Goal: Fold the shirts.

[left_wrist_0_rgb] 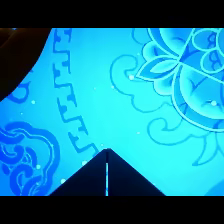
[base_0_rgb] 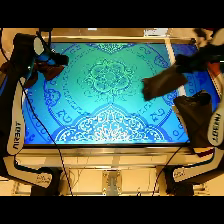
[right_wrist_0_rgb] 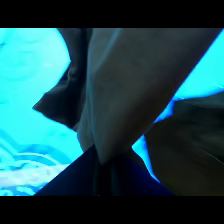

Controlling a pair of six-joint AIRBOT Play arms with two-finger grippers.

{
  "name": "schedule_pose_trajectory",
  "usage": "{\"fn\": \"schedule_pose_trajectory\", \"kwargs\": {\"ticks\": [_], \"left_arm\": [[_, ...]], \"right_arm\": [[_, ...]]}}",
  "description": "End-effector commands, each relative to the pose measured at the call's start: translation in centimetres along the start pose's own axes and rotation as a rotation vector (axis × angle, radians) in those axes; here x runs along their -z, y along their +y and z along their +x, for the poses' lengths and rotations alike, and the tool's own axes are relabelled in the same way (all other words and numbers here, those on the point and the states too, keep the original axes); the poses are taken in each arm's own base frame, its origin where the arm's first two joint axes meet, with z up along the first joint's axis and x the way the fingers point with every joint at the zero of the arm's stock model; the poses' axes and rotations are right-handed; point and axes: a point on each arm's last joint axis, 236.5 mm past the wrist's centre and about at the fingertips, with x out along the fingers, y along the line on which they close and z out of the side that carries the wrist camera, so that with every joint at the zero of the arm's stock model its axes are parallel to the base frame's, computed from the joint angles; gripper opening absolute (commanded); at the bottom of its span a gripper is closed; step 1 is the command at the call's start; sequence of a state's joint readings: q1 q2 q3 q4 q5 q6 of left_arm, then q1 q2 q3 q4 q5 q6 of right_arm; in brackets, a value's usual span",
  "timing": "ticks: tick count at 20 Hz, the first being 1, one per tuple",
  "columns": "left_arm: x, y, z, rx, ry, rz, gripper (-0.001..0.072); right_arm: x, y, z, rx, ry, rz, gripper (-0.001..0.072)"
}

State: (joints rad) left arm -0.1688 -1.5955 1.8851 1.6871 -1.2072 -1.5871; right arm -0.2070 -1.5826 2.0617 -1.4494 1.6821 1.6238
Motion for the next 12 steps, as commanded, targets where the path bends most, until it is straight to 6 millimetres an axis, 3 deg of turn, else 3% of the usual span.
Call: {"fn": "schedule_pose_trajectory", "kwargs": {"ticks": [1, 4, 6, 12], "left_arm": [[0.1, -1.6, -0.1, 0.07, 0.007, -0.026, 0.0012], [0.3, -2.1, -0.1, 0.088, 0.016, -0.032, 0.0012], [0.6, -2.3, -0.2, 0.099, 0.026, -0.036, 0.0012], [1.7, -3.3, -0.3, 0.138, 0.075, -0.046, 0.0012]], "right_arm": [[4.5, -10.9, -8.0, 0.206, -0.009, 0.191, 0.0022], [6.8, -15.4, -12.1, 0.249, -0.08, 0.316, 0.0021], [8.3, -17.1, -13.4, 0.277, -0.088, 0.348, 0.002], [10.4, -19.1, -12.8, 0.336, -0.019, 0.334, 0.002]]}}
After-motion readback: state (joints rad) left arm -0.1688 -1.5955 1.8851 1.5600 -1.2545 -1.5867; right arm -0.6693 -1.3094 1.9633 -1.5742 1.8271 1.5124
